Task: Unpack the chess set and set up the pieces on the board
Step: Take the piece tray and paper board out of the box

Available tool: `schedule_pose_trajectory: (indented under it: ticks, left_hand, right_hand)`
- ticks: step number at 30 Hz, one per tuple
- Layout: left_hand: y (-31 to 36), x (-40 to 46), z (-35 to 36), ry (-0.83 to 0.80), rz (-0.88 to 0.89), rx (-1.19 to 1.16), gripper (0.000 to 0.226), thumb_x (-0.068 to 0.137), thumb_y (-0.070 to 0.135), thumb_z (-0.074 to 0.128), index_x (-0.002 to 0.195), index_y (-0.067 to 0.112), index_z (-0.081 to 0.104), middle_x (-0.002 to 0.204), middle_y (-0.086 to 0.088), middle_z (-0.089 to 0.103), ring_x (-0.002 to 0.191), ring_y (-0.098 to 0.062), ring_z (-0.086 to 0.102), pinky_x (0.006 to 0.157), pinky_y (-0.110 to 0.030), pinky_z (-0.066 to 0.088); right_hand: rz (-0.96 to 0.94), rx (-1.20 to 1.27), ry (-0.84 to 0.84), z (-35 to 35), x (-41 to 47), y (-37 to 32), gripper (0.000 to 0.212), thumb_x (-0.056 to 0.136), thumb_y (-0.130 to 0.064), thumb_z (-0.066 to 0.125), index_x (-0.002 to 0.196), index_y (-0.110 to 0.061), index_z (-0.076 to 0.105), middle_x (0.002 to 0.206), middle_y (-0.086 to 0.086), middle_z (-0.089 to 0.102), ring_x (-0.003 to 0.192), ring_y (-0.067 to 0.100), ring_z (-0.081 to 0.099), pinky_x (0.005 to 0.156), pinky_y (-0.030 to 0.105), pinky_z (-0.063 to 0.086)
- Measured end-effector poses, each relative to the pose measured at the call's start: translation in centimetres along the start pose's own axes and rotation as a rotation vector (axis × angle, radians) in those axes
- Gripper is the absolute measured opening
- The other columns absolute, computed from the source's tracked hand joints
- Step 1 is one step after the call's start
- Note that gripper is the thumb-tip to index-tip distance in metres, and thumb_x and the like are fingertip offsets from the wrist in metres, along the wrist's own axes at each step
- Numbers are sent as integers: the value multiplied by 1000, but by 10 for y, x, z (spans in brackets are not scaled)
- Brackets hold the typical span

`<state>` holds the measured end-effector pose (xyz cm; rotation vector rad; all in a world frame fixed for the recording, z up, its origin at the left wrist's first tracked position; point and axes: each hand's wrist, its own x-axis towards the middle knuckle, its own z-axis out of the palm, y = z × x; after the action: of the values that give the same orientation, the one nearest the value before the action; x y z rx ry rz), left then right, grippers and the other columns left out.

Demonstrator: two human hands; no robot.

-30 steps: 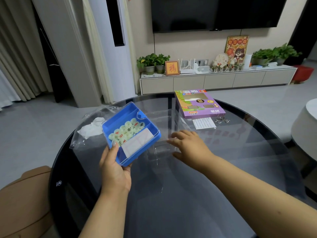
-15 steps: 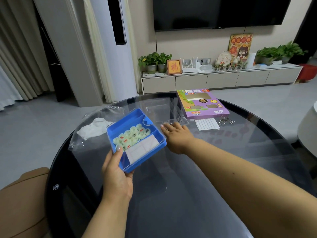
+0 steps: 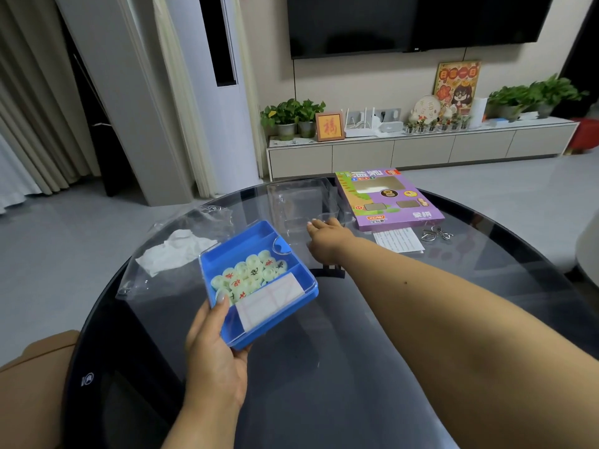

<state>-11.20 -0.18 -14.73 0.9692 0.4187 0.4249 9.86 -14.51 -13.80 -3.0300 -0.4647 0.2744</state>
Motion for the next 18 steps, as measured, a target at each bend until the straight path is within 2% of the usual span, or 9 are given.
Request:
schedule_pose_trajectory:
  ticks: [4, 7, 9, 12, 15, 18]
  left_hand:
    - [2, -2, 2, -34, -5, 14, 17, 96, 20, 51, 102, 23, 67, 93, 2, 75, 77, -10, 72, 65, -33, 50]
    - [1, -2, 2, -40, -3, 32, 18, 97, 21, 50, 103, 23, 67, 95, 1, 75, 79, -12, 72, 67, -34, 51]
    - [0, -2, 2, -41, -3, 41, 19, 97, 21, 50, 104, 23, 67, 96, 1, 75, 80, -12, 72, 68, -34, 51]
    - [1, -2, 3, -45, -11, 47, 19, 97, 21, 49, 102, 23, 67, 95, 2, 75, 80, -11, 72, 68, -33, 50]
    - [0, -2, 4, -70, -9, 69, 19, 98, 22, 48, 103, 24, 66, 92, 5, 75, 78, -8, 72, 66, -31, 49]
    - [-1, -5, 5, -116, 8, 121, 22, 99, 22, 46, 112, 24, 64, 98, 6, 75, 84, -9, 72, 69, -29, 50]
  right_hand:
    - [42, 70, -5, -3, 7, -4, 55, 101, -23, 27, 151, -9, 10, 159, 7, 6, 145, 31, 2, 117, 46, 13]
    - [52, 33, 4, -8, 6, -4, 51, 101, -15, 24, 151, -13, 14, 157, 17, 8, 146, 33, 4, 116, 46, 10]
    - [61, 41, 1, -10, 4, -3, 50, 101, -13, 22, 151, -15, 14, 157, 18, 8, 146, 34, 1, 116, 47, 9]
    - [71, 208, 42, -16, -8, -4, 48, 102, -13, 20, 150, -12, 18, 158, 15, 9, 146, 31, -1, 116, 48, 9]
    - [45, 549, 211, -27, -34, -7, 45, 103, -21, 24, 146, -11, 29, 154, 11, 27, 143, 27, 18, 113, 43, 18]
    - [43, 842, 332, -29, -70, -7, 47, 99, -39, 40, 141, -19, 41, 140, 5, 49, 127, 23, 46, 104, 39, 38]
